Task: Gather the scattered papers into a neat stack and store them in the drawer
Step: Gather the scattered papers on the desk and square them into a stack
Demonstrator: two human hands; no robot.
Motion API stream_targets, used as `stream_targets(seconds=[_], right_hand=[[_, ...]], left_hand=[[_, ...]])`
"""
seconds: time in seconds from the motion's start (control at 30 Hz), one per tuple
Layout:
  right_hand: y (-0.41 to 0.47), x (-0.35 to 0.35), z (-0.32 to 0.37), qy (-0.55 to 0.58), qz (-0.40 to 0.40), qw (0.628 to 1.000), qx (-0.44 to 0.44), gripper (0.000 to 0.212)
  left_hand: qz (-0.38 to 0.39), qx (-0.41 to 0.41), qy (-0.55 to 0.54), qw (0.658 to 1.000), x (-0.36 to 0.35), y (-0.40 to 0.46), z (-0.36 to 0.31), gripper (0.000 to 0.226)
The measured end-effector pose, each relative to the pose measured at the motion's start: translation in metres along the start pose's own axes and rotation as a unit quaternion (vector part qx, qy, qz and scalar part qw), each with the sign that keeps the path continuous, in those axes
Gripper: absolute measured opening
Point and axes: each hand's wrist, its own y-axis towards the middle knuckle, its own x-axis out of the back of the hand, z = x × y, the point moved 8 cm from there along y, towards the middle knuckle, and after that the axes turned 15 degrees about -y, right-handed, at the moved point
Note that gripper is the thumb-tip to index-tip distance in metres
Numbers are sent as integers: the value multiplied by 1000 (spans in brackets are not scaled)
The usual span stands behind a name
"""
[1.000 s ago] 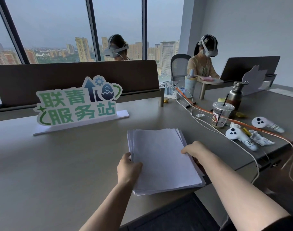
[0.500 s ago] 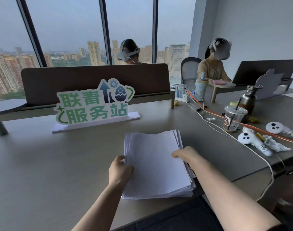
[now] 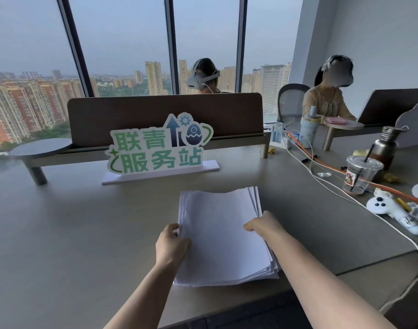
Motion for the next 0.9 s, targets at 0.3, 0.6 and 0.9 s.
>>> stream_targets(seconds=[0.3, 0.6, 0.9], right_hand=[[5, -30, 8, 62, 22, 998, -5, 42], [-6, -48, 37, 53, 26, 994, 89, 32], [-39, -40, 87, 171, 19, 952, 255, 29]], left_hand=[[-12, 53, -14, 998, 38, 12, 14, 54], [24, 106, -45, 993, 63, 12, 24, 36], [14, 93, -127, 987, 82, 3, 22, 36]])
